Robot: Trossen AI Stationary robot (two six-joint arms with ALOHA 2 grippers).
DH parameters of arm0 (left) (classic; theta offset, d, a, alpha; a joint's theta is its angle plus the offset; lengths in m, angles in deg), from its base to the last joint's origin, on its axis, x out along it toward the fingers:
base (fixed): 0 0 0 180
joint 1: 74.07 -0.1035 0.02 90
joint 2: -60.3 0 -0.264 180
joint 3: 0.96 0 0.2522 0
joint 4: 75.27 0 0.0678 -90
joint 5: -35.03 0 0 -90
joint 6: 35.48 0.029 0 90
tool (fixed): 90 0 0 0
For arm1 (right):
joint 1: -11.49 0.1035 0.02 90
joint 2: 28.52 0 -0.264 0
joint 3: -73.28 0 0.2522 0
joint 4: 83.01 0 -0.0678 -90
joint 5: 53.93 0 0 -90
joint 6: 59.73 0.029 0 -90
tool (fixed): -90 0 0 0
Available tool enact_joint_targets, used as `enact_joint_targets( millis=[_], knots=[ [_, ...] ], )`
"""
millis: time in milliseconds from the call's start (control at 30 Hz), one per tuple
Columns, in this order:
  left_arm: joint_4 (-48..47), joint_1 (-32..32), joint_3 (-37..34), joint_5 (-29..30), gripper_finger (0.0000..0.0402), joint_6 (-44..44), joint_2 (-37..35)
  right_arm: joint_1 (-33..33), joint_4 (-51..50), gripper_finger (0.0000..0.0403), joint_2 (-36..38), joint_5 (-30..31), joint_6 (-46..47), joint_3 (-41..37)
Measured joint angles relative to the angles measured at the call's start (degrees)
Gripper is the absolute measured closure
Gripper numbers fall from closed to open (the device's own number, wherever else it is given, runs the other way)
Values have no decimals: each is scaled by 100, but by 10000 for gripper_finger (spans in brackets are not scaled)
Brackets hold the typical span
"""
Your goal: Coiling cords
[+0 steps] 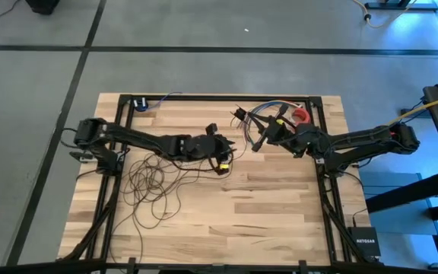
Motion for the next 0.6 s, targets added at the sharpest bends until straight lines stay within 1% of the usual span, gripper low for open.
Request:
enact_joint_targets(
  millis=[133,267,367,467,533,600],
  knots=[
    [491,-151,4,6,254,-393,580,0,-12,398,0,0,-7,0],
    [1009,-235,2,-36,245,-509,984,0,-39,398,0,0,-9,0],
    [1268,-296,2,-562,248,-524,1095,0,-62,398,0,0,-11,0],
    [1267,-308,2,-1102,251,-493,1121,0,-123,398,0,0,-11,0],
    [1276,-308,2,-1243,252,-475,1121,0,-142,398,0,0,-11,0],
    [1282,-303,2,-1261,253,-475,1121,0,-138,398,0,0,-11,0]
  ],
)
